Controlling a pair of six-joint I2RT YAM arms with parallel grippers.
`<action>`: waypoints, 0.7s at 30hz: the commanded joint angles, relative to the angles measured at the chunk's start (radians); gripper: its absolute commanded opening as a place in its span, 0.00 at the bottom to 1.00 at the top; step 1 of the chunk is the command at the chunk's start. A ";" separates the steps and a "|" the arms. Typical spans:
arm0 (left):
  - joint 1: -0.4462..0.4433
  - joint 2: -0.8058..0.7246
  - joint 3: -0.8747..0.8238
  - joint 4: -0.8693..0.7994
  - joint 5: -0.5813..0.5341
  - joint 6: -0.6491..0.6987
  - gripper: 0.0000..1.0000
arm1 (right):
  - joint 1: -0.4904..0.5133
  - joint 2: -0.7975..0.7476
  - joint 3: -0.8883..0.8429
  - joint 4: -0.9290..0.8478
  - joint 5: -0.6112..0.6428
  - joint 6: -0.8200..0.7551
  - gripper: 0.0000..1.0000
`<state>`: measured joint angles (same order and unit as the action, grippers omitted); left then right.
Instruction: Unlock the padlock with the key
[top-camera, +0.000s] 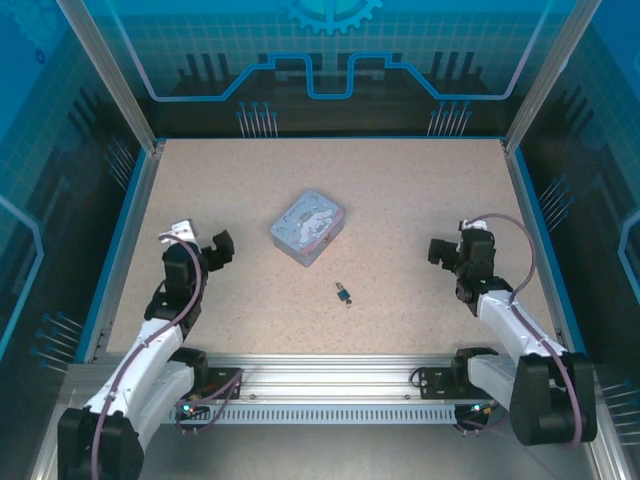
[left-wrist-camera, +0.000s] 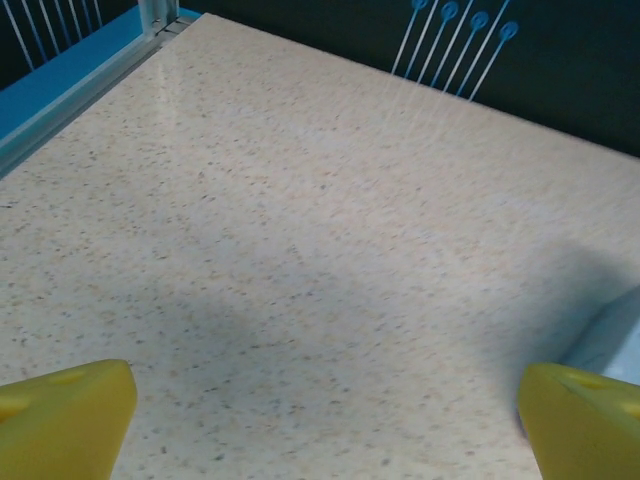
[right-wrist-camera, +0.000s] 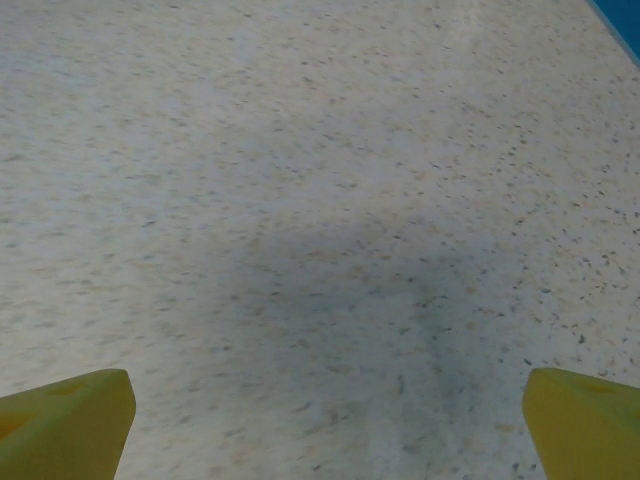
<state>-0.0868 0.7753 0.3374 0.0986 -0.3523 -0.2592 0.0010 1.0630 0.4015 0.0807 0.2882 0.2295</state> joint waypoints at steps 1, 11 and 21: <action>0.007 0.052 -0.046 0.153 -0.053 0.123 0.99 | -0.029 0.050 -0.040 0.257 -0.017 -0.058 1.00; 0.012 0.306 -0.076 0.440 0.046 0.236 0.99 | -0.015 0.202 -0.089 0.655 -0.230 -0.153 1.00; 0.049 0.464 -0.053 0.633 0.229 0.288 0.99 | 0.082 0.436 0.016 0.708 -0.189 -0.251 1.00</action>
<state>-0.0525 1.2114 0.2649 0.6155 -0.2089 -0.0048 0.0795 1.4914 0.3279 0.8101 0.0879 0.0093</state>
